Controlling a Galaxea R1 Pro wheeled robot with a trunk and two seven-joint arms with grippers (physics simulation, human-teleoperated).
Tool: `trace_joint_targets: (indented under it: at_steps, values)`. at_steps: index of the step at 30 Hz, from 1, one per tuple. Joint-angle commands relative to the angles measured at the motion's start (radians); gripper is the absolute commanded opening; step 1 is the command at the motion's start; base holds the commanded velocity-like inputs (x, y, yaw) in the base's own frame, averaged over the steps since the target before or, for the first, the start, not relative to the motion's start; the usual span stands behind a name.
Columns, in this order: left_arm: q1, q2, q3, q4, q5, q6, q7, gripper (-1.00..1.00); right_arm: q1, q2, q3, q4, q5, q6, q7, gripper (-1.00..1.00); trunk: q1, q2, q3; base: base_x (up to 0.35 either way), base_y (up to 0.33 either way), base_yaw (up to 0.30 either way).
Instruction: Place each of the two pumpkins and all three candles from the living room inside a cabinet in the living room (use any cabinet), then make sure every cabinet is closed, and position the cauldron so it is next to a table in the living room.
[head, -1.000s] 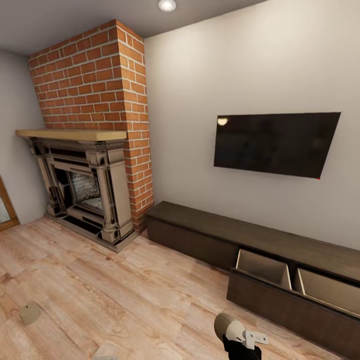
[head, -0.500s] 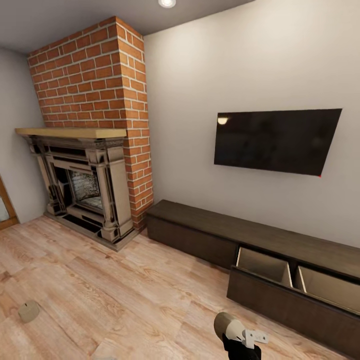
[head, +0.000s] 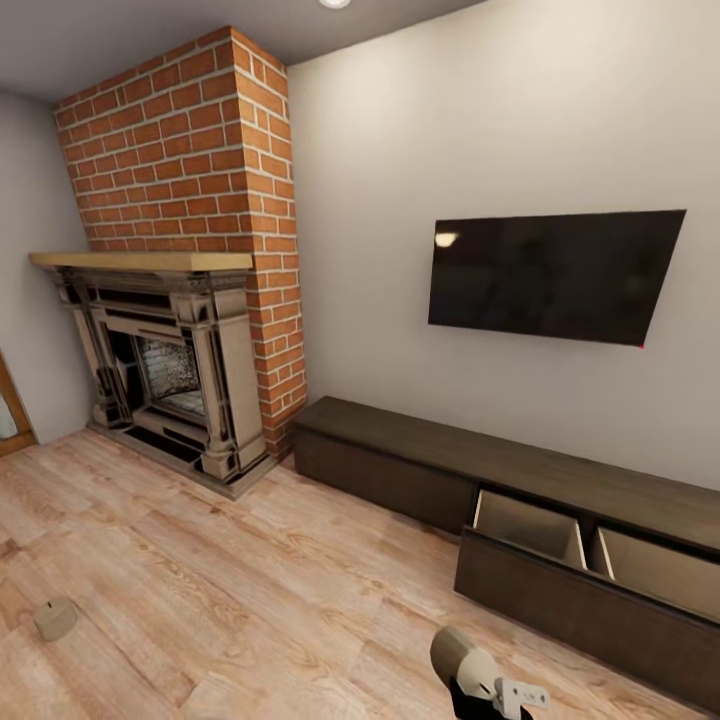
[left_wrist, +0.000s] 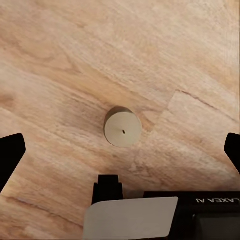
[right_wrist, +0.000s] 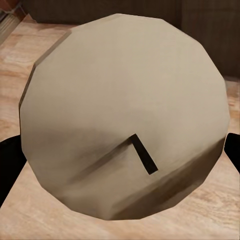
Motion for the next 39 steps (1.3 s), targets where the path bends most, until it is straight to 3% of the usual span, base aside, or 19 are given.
trace_joint_targets:
  at_steps: [1, 39]
  values:
    - [0.000, 0.000, 0.004, -0.002, 0.002, 0.009, -0.005, 1.00, 0.001, 0.000, 0.000, -0.001, -0.012, -0.004, 0.006, -1.00, 0.004, -0.008, -0.004, 0.000, 0.000, 0.000]
    - [0.000, -0.003, 0.000, -0.002, -0.001, -0.006, -0.007, 1.00, 0.004, 0.003, 0.005, -0.002, -0.009, -0.002, -0.002, -1.00, 0.150, -0.274, -0.123, 0.000, 0.000, 0.000]
